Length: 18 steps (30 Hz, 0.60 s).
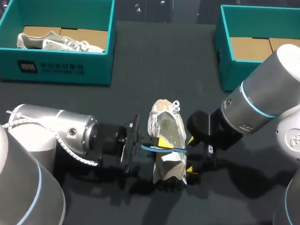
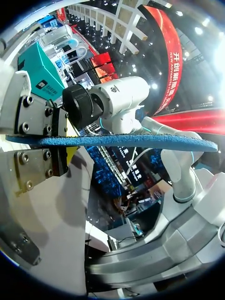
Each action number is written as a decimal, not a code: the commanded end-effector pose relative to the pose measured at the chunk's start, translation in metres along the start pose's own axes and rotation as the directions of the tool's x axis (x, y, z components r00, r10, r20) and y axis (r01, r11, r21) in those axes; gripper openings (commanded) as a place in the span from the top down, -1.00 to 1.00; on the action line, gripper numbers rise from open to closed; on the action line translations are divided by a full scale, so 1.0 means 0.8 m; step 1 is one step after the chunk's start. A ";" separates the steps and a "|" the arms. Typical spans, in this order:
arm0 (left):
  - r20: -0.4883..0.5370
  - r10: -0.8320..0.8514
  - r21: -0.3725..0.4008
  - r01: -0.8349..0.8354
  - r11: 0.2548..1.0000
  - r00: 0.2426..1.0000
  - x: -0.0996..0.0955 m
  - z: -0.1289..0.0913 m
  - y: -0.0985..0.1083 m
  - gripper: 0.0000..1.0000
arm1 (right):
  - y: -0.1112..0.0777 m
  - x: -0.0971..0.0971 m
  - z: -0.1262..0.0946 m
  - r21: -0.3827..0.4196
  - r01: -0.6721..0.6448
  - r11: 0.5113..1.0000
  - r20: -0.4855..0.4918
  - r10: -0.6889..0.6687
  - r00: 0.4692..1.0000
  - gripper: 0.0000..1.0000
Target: Take the shoe out of the shoebox, open the shoe tongue, remove and reinsert the insole, then place the shoe into the shoebox
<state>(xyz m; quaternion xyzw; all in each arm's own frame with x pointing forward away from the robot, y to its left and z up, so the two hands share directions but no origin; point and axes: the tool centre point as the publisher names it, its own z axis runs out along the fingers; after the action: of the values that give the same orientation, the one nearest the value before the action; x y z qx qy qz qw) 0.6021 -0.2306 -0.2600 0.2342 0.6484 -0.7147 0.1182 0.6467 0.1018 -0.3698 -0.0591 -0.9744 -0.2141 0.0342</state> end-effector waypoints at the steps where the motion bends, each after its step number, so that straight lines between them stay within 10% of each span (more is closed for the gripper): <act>1: 0.003 0.001 -0.003 -0.001 1.000 1.000 0.002 0.002 -0.001 1.00 | 0.003 -0.001 0.002 0.006 0.000 1.000 0.000 0.000 1.000 -1.00; 18: 0.002 -0.003 0.011 0.003 1.000 1.000 0.001 0.017 0.023 1.00 | 0.003 -0.001 0.002 0.006 0.000 1.000 0.000 0.000 1.000 -1.00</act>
<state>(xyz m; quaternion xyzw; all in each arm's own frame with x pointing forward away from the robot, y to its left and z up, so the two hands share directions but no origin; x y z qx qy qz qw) 0.6042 -0.2371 -0.2695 0.2332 0.6480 -0.7157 0.1161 0.6478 0.1039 -0.3699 -0.0591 -0.9749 -0.2117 0.0347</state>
